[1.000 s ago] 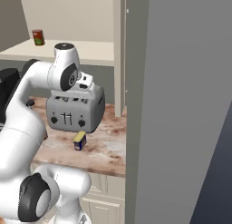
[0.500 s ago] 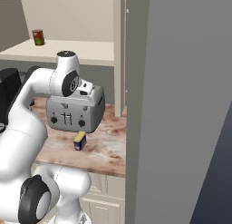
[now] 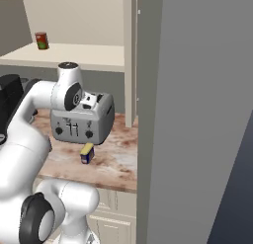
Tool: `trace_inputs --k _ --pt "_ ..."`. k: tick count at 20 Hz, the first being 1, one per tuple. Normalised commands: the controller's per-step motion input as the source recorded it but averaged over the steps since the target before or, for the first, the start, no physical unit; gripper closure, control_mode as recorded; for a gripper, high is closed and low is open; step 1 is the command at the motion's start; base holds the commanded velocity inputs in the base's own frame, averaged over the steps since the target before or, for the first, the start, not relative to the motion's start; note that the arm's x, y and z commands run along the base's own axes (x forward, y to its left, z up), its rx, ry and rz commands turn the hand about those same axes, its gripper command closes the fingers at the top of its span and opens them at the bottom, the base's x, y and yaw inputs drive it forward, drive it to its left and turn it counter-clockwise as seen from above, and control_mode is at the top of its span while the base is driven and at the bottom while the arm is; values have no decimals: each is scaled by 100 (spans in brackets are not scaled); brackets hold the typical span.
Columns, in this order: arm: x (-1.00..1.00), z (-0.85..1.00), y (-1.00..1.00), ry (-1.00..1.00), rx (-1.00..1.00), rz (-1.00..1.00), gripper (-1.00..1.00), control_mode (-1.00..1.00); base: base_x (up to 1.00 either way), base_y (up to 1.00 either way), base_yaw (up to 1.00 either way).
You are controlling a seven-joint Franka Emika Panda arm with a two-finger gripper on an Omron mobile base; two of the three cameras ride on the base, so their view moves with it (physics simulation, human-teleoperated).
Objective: Pick the cans from the counter and place them in their designated side in the cabinet.
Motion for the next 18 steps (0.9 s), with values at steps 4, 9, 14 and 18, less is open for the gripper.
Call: trace_inputs --k 4,9,14,18 --pt "-1 -13 4 0 1 0 -100 -100 0 0 0" --pt "0 -15 2 0 0 0 -100 -100 0 0 0" --pt "0 -7 2 0 1 0 -100 -100 0 0 0" --pt "0 -10 1 -1 0 0 -100 -100 0 0 0"
